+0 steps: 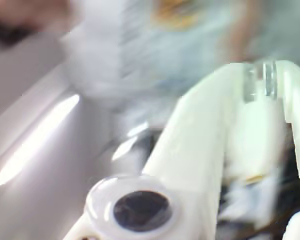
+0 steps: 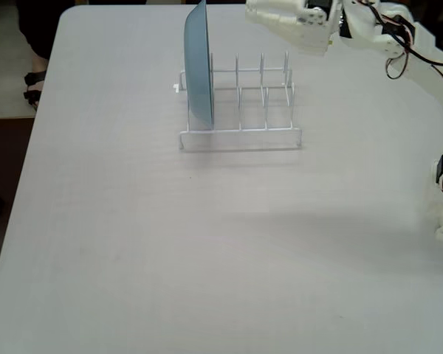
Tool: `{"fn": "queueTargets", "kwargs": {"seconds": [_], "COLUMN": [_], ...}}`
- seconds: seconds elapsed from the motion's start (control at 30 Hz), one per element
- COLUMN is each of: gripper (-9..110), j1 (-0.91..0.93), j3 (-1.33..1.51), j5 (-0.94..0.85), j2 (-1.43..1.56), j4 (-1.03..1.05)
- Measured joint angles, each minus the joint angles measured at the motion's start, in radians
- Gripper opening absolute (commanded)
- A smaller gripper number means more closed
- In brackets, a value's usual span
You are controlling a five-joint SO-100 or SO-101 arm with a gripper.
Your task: Would you please take all the plates for me?
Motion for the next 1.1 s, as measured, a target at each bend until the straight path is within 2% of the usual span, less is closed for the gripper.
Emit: {"fn": "queueTargets", "kwargs": {"seconds": [0.1,0.3,0.7,1.1], "gripper": [0,31,40,39], "j1": [0.061,0.137,0.192,0.192], "j3": [-0.002,-0.141,-0.357,-0.683], "j5": [-0.069,-0.276,-0.477,-0.506], "j2": [-0.040,-0.221,-0.486,-0.807], "j4": [0.061,0.179,0.193,0.192]}}
